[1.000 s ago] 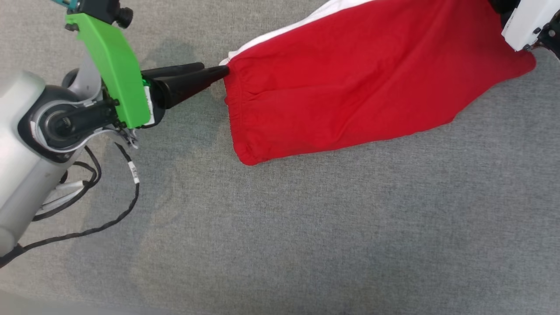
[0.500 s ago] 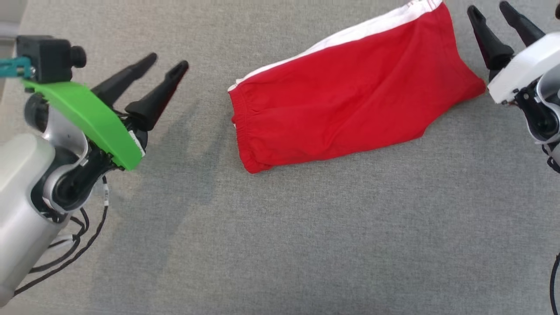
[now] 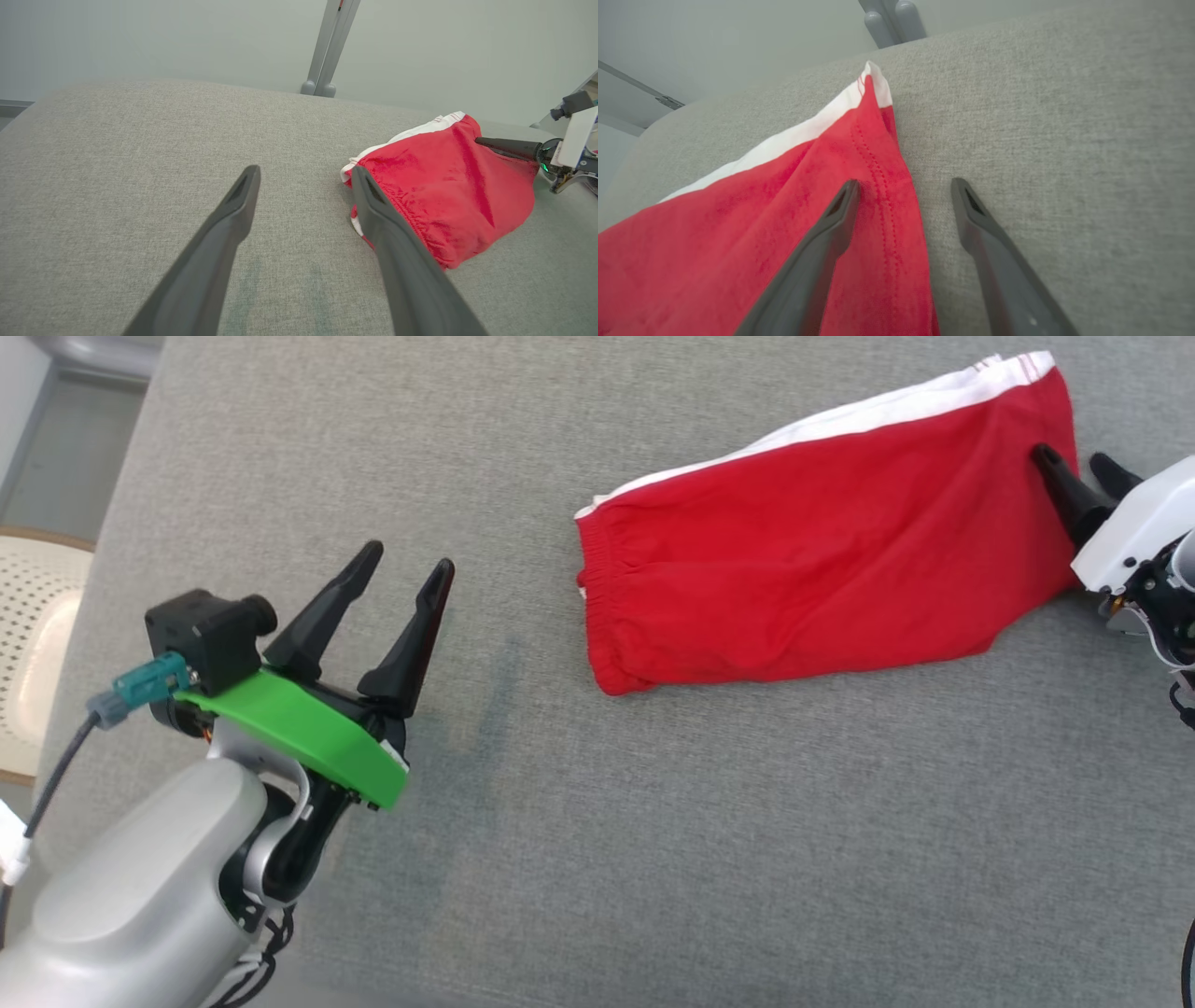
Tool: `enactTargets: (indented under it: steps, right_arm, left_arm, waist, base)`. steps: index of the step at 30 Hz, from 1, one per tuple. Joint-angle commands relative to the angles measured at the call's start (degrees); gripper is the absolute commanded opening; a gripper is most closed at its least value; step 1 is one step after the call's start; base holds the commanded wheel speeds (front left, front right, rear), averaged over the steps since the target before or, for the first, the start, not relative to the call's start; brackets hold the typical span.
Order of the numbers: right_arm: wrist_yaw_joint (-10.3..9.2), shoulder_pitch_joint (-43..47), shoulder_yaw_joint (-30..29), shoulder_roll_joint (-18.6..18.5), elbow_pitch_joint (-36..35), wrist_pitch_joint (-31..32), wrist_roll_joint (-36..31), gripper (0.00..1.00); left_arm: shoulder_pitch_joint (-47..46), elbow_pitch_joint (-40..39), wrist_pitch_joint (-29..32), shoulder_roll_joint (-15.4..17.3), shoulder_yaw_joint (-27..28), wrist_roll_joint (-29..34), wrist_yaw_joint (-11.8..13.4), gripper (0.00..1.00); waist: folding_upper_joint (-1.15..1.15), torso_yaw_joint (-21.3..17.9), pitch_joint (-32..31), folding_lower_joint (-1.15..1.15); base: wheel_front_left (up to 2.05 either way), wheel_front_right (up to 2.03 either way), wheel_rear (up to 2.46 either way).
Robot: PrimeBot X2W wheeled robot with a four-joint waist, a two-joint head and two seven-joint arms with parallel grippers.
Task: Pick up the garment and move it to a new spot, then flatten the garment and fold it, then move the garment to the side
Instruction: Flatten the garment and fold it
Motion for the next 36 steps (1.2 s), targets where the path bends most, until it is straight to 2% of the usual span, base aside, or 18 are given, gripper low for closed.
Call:
enactTargets:
  steps: [1, 4, 6, 7, 8, 9, 10, 11, 12, 17, 22, 30, 36]
  right_arm:
    - [0.03, 0.82, -0.14, -0.16, 0.75, 1.38, 1.24, 1.0]
    - [0.03, 2.94, 0.49, 1.08, 1.1, 7.69, 4.5, 1.0]
    - [0.03, 3.92, 0.23, 1.2, 0.15, 9.66, 6.04, 1.0]
    - [0.03, 4.14, 0.25, 1.01, -0.41, 10.19, 6.47, 0.96]
    - [0.03, 4.31, 0.18, 0.75, -1.12, 10.36, 6.87, 0.66]
    - [0.03, 4.5, 0.0, 0.56, -1.59, 10.1, 7.17, 0.56]
    - [0.03, 4.62, -0.14, 0.31, -2.13, 9.49, 7.21, 0.36]
    - [0.03, 4.47, -0.35, 0.12, -2.5, 8.51, 7.05, 0.24]
    - [0.03, 4.47, -0.62, -0.03, -2.72, 7.51, 6.99, 0.02]
    - [0.03, 4.92, -2.64, -0.69, -2.86, 1.43, 7.56, 0.0]
    - [0.03, 7.07, -3.78, -0.65, -3.83, -2.89, 8.35, 0.0]
    - [0.03, 13.67, -4.08, -0.91, -7.55, -8.88, 8.99, 0.0]
    - [0.03, 17.8, -4.07, -1.84, -8.38, -10.91, 9.04, 0.0]
  left_arm:
    - [1.39, 0.41, -0.36, -0.47, 0.84, 0.48, -0.35, 1.0]
    - [3.97, 1.63, -0.65, -2.16, 1.77, 3.02, 0.13, 1.0]
    - [5.71, 1.61, -0.62, -3.88, 4.04, 3.84, -0.11, 1.0]
    - [6.68, 1.67, -0.63, -4.43, 5.24, 4.55, -0.2, 1.0]
    - [7.95, 1.84, -0.64, -4.98, 6.52, 5.65, -0.29, 1.0]
    - [8.89, 2.03, -0.62, -5.52, 7.24, 6.38, -0.47, 1.0]
    - [9.89, 2.14, -0.61, -6.41, 8.38, 7.0, -0.63, 1.0]
    - [10.75, 2.27, -0.6, -7.24, 9.35, 7.64, -1.13, 1.0]
    - [11.44, 2.49, -0.6, -7.74, 9.99, 8.35, -1.4, 1.0]
    - [13.87, 3.72, -0.61, -10.33, 12.26, 11.73, -3.43, 1.0]
    - [15.77, 4.63, -0.62, -12.23, 15.12, 15.35, -3.92, 1.0]
    - [20.85, 5.44, -0.62, -15.26, 21.01, 20.34, -3.57, 1.0]
    - [25.0, 5.6, -0.62, -16.77, 24.58, 22.16, -4.0, 1.0]
  waist:
    - [0.0, 1.53, 0.19, 0.0]
    - [0.0, 2.37, -0.37, 0.0]
    - [0.0, 2.86, -0.78, 0.0]
    - [0.0, 3.03, -0.96, 0.0]
    - [0.0, 3.17, -1.17, 0.0]
    - [0.0, 3.27, -1.39, 0.0]
    - [0.0, 3.38, -1.64, 0.0]
    - [0.0, 3.47, -1.92, 0.0]
    - [0.0, 3.49, -2.15, 0.0]
    - [0.0, 3.13, -3.6, 0.0]
    - [0.0, 1.29, -5.68, 0.0]
    - [0.0, -4.85, -10.52, 0.0]
    - [0.0, -9.37, -12.85, 0.0]
  base:
    - [0.0, 0.0, 0.0]
    - [0.0, 0.0, 0.0]
    - [0.0, 0.0, 0.0]
    - [0.0, 0.0, 0.0]
    - [0.0, 0.0, 0.0]
    - [0.0, 0.0, 0.0]
    - [0.0, 0.0, 0.0]
    - [0.0, 0.0, 0.0]
    - [0.0, 0.0, 0.0]
    - [0.0, 0.0, 0.0]
    - [0.0, 0.0, 0.0]
    - [0.0, 0.0, 0.0]
    - [0.0, 0.0, 0.0]
